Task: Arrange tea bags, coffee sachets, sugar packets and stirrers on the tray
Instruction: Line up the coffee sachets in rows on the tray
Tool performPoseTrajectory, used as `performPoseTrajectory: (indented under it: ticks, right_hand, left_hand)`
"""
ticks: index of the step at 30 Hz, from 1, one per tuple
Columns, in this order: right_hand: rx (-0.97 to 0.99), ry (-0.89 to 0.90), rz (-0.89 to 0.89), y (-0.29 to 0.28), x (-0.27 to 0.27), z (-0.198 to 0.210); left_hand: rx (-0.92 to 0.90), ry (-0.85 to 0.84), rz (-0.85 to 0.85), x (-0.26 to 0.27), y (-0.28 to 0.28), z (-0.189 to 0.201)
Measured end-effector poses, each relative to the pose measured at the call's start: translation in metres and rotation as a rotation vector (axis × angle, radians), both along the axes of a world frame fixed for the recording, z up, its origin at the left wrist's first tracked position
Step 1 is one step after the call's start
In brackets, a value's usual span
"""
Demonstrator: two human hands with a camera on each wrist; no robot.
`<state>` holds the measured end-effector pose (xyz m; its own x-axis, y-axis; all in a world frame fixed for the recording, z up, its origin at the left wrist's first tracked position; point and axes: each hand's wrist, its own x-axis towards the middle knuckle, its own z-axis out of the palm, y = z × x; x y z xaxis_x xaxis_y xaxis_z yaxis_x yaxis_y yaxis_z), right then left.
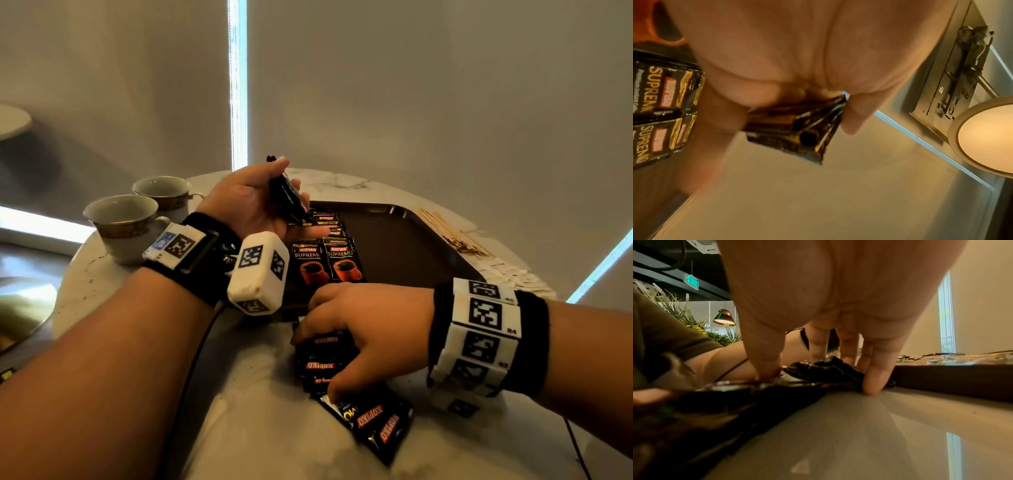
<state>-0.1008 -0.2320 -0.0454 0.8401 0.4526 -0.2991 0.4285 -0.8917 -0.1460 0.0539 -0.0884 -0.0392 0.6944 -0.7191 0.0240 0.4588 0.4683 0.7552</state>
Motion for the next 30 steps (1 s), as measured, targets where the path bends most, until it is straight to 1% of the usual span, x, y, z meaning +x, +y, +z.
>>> performPoseTrajectory:
  ticks: [3, 6, 8, 12, 16, 18, 21, 23, 25, 28, 30]
  right_hand:
    - [0.002, -0.021, 0.016, -0.002, -0.002, -0.001]
    - [0.052, -0.052, 0.045, -0.007, -0.002, -0.001]
    - [0.098, -0.109, 0.025, -0.013, -0.004, 0.002]
    - [0.263, -0.282, -0.057, -0.027, -0.009, 0.011]
    - [0.455, -0.371, -0.161, -0.041, -0.013, 0.018]
    - [0.543, -0.441, -0.215, -0.047, -0.013, 0.025]
    - [0.642, -0.594, -0.304, -0.054, -0.004, 0.035]
    - [0.727, -0.693, -0.335, -0.056, 0.004, 0.041]
    - [0.796, -0.761, -0.347, -0.054, 0.012, 0.045]
    - [0.804, -0.825, -0.357, -0.049, 0.021, 0.046]
    - [0.801, -0.819, -0.346, -0.044, 0.025, 0.042]
  left_hand:
    - [-0.031, 0.002, 0.06, -0.002, -0.003, 0.0]
    - [-0.012, -0.001, 0.091, -0.001, -0.005, -0.002]
    - [-0.004, 0.008, 0.114, -0.001, -0.004, -0.003]
    - [0.012, 0.014, 0.135, 0.0, -0.005, -0.002]
    - [0.045, 0.04, 0.149, 0.001, -0.004, -0.002]
    - [0.069, 0.03, 0.116, 0.002, -0.002, -0.002]
    - [0.101, -0.022, -0.002, 0.0, -0.002, -0.002]
    - [0.123, -0.051, -0.081, -0.005, -0.005, 0.0]
    - [0.122, -0.04, -0.143, -0.014, -0.011, 0.001]
    - [0.132, -0.037, -0.191, -0.025, -0.022, -0.001]
    - [0.128, -0.038, -0.208, -0.029, -0.027, -0.004]
